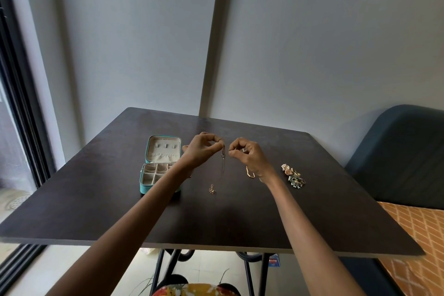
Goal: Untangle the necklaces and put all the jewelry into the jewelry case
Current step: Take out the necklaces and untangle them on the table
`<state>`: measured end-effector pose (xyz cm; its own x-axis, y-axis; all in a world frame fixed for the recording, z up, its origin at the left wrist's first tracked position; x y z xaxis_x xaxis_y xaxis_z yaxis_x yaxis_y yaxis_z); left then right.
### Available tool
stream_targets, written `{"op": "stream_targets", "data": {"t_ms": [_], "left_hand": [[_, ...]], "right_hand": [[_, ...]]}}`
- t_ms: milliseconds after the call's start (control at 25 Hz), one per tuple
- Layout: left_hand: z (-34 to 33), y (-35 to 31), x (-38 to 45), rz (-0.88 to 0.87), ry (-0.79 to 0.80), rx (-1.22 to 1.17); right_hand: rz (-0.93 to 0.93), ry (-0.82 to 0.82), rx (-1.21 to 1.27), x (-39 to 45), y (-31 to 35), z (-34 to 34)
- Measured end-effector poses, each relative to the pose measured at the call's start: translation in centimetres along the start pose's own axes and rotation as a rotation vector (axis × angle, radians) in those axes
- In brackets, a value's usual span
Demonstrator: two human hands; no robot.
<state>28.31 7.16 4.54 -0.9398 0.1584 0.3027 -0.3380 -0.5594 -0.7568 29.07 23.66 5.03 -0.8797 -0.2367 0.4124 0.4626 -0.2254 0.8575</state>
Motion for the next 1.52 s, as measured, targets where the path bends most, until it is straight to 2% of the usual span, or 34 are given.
{"op": "stream_targets", "data": {"t_ms": [200,320,480,560,640,760,960,1120,1240,1360,1520], "left_hand": [[0.3,0.2,0.4,0.018,0.002,0.014],[0.5,0.1,0.5,0.035,-0.033,0.064],[0.7,-0.5,0.6,0.064,-0.039,0.391],[0.8,-1.0,0.7,0.035,-0.029,0.475],[0.7,-1.0,1.0,0.032,-0.017,0.357],[0.9,-0.2,0.9,0.1,0.004,-0.049],[1.7,0.3,0.1,0.197,0.01,-0.219],[1.2,0.4,-0.2,0.232,0.025,-0.33],[0.0,0.5,-0.5,0.228,-0.004,-0.589],[-0.9,0.7,-0.7,0.19,-0.004,-0.902],[-1.6,0.5,-0.5,0.178,0.006,-0.997]], "right_hand": [[0.001,-0.118,-0.011,0.3,-0.1,-0.1],[0.037,-0.095,-0.093,0.6,0.1,-0.2],[0.098,-0.081,-0.289,0.8,0.4,-0.4],[0.151,-0.083,-0.38,1.0,0.7,-0.6],[0.175,-0.1,-0.385,1.3,0.9,-0.8],[0.164,-0.128,-0.23,1.1,0.6,-0.8],[0.073,-0.116,-0.08,0.2,0.0,-0.3],[-0.06,-0.158,0.171,0.3,-0.3,-0.8],[-0.148,-0.212,0.475,0.3,-0.3,-1.8],[-0.215,-0.178,0.666,0.0,-0.4,-2.6],[-0.255,-0.218,0.786,-0.5,-0.7,-3.1]]}}
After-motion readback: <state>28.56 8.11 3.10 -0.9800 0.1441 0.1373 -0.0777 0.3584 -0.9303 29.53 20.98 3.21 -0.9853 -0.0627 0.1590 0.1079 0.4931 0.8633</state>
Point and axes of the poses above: each hand's wrist, its own x-axis towards the middle knuckle, its own z-axis out of the back of the hand, y = z × x, the point moved 2 cm from there along x, towards the middle knuckle, and after that the axes turned 12 degrees about x, right-handed, at the moved point
